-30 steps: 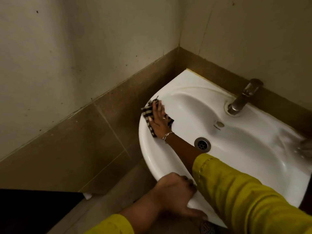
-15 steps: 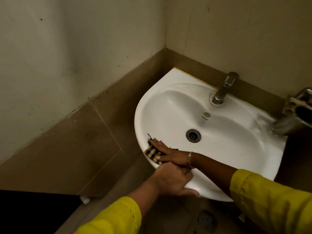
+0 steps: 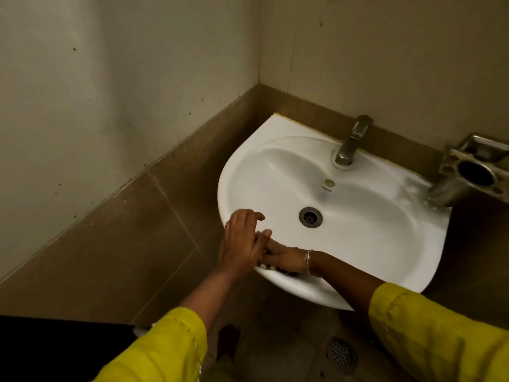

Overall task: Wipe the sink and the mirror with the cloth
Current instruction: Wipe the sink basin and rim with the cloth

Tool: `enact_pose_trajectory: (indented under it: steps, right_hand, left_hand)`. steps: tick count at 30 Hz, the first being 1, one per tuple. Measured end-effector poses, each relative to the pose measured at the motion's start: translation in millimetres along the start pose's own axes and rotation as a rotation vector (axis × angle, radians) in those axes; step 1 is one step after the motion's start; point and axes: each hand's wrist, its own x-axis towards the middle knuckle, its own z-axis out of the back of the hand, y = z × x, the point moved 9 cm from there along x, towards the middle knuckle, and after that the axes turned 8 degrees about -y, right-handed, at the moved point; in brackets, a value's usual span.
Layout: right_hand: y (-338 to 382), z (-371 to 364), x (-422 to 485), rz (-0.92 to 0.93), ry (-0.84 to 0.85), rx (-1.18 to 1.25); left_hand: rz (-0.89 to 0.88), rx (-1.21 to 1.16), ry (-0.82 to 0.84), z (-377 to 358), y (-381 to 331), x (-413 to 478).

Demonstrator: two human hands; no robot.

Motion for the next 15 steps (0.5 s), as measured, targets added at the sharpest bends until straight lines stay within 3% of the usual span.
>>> enact_pose_trajectory:
  steps: [4, 7, 10, 15]
  right_hand:
    - [-9.0, 10.6, -58.4, -0.038, 0.009, -0.029]
    - [-41.4, 29.9, -80.0, -0.148, -0.138, -0.313]
    - [-44.0, 29.0, -79.6, -0.278, -0.186, -0.387]
    - [3.4, 15.6, -55.7, -0.147, -0.273, -0.386]
  left_hand:
    - [0.065, 0.125, 0.207, -29.1, 18.6, 7.4]
    - [0.099, 0.26, 0.239, -39.9, 20.9, 5.9]
    - [0.063, 0.364, 0.263, -45.9, 20.8, 3.8]
    - [0.022, 0.436, 0.314, -50.4, 20.6, 4.2]
